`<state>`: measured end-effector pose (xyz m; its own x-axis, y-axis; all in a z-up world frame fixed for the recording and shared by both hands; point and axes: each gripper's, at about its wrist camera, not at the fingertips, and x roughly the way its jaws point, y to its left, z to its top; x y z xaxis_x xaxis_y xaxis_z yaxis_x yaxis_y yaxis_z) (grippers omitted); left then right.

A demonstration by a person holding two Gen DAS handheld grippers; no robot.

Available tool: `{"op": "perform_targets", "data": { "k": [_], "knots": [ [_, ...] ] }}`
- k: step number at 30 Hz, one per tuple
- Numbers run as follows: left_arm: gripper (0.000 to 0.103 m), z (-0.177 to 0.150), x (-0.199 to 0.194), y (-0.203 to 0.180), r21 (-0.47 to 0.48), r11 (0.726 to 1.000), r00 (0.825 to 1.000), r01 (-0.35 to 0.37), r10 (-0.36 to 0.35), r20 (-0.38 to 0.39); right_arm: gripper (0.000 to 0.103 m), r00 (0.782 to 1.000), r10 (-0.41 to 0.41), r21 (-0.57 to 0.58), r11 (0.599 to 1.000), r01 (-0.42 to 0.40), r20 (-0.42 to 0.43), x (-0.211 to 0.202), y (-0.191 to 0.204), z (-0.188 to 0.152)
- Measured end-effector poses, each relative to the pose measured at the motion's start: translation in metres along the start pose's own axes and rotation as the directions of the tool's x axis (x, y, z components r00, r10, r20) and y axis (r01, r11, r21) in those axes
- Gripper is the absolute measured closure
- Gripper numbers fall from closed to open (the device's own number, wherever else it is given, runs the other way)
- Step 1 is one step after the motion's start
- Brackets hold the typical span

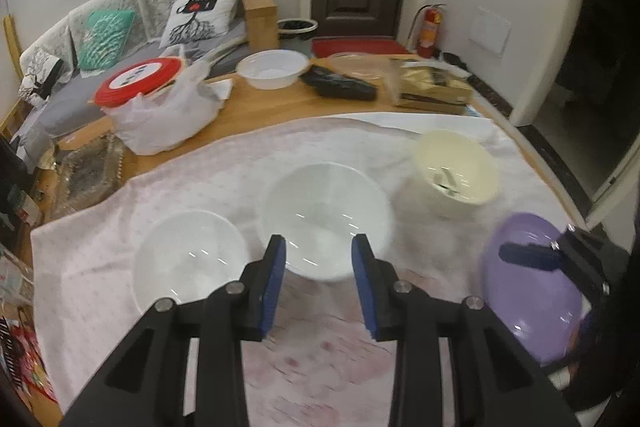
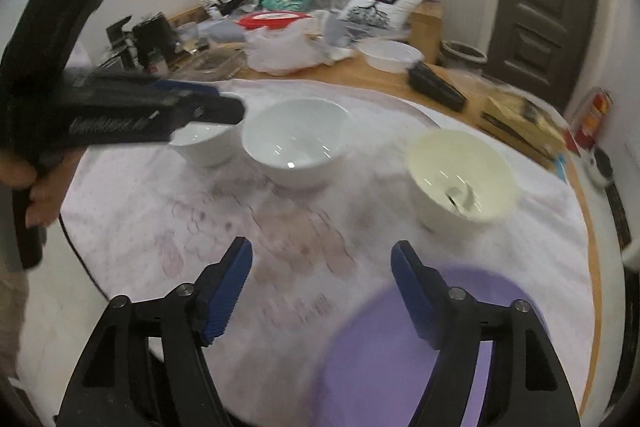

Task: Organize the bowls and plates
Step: 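Move the right gripper to the white bowl and grasp its rim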

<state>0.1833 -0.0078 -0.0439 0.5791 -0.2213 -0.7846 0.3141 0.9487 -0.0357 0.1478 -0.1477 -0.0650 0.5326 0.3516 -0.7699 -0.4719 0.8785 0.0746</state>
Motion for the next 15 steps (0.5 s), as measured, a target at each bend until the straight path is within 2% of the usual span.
{"op": "perform_targets", "data": {
  "k": [2, 7, 11, 15],
  "knots": [
    [0.073, 0.009, 0.012, 0.009, 0.003, 1.000, 1.000, -0.017, 0.017, -0.021, 0.025, 1.000, -0.003, -0.027, 1.000, 0.003, -0.003, 0.015, 0.010, 0.012],
    [0.073, 0.028, 0.051, 0.019, 0.001, 0.999, 0.995, 0.032, -0.032, -0.094, 0.017, 0.999, -0.014, -0.069, 0.998, 0.011, -0.045, 0.057, 0.023, 0.031],
    [0.073, 0.034, 0.076, 0.026, 0.002, 1.000, 0.991, 0.011, -0.011, -0.131, 0.017, 0.996, -0.037, -0.070, 0.997, 0.031, -0.085, 0.087, 0.020, 0.037],
    [0.073, 0.036, 0.096, 0.035, -0.017, 0.999, 0.986, 0.034, -0.037, -0.162, 0.016, 0.993, -0.032, -0.056, 0.998, 0.026, -0.112, 0.111, 0.011, 0.045]
  ]
}}
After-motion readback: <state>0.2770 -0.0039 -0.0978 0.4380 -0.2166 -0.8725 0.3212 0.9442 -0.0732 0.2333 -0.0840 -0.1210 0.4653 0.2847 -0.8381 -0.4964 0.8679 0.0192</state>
